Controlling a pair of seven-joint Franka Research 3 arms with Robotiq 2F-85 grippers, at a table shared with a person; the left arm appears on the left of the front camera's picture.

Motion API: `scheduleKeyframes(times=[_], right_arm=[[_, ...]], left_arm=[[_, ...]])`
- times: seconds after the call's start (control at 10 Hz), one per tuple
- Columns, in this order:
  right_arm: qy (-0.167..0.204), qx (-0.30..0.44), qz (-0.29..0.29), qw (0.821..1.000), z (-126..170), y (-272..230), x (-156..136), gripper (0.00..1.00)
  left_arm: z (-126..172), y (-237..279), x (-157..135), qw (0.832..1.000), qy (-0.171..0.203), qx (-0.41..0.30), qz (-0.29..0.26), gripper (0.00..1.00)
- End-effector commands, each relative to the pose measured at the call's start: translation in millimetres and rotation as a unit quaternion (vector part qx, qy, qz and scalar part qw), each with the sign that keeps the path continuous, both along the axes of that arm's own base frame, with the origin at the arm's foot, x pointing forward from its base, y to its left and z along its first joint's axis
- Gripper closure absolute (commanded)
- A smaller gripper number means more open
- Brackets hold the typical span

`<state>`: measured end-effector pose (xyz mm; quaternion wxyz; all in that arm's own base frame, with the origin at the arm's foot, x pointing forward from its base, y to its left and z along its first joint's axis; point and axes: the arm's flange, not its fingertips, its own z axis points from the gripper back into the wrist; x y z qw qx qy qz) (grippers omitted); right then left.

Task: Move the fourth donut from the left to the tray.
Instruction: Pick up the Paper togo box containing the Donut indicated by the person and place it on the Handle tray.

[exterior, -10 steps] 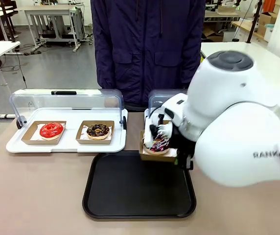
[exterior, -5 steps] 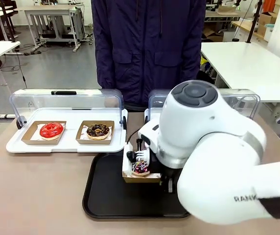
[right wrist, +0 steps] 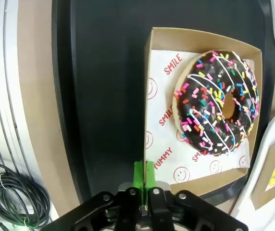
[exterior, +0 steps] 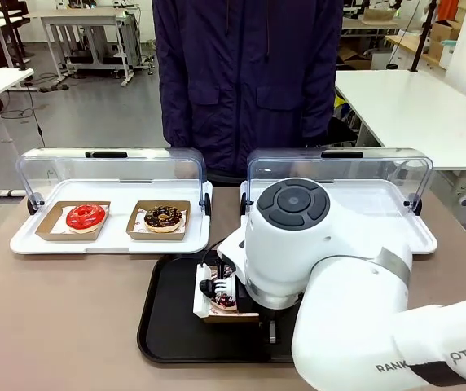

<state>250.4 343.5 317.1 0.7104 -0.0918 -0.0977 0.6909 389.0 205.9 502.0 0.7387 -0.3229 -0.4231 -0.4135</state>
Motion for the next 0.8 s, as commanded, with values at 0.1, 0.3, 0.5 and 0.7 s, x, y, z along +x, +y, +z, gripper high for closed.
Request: scheduleKeyframes(times=[0.1,0.3,0.5,0.7], right_arm=[[-0.020,0.005,-0.010,1.000,-24.2,-18.3,-17.6,0.98],[-0.012,0.002,-0.009,1.000,-29.1,-19.9,-18.3,0.98],[-0.006,0.000,-0.009,1.000,-29.9,-21.5,-17.1,0.98],[0.000,0.002,-0.005,1.000,-25.4,-22.4,-17.5,0.41]], left_arm=[[1.6,-1.4,-1.0,1.000,-0.003,-0.002,-0.002,0.00],[1.6,-1.4,-1.0,1.000,-0.003,-0.002,-0.002,0.00],[1.6,-1.4,-1.0,1.000,-0.003,-0.002,-0.002,0.00],[1.6,-1.4,-1.0,1.000,-0.003,-0.002,-0.002,0.00]])
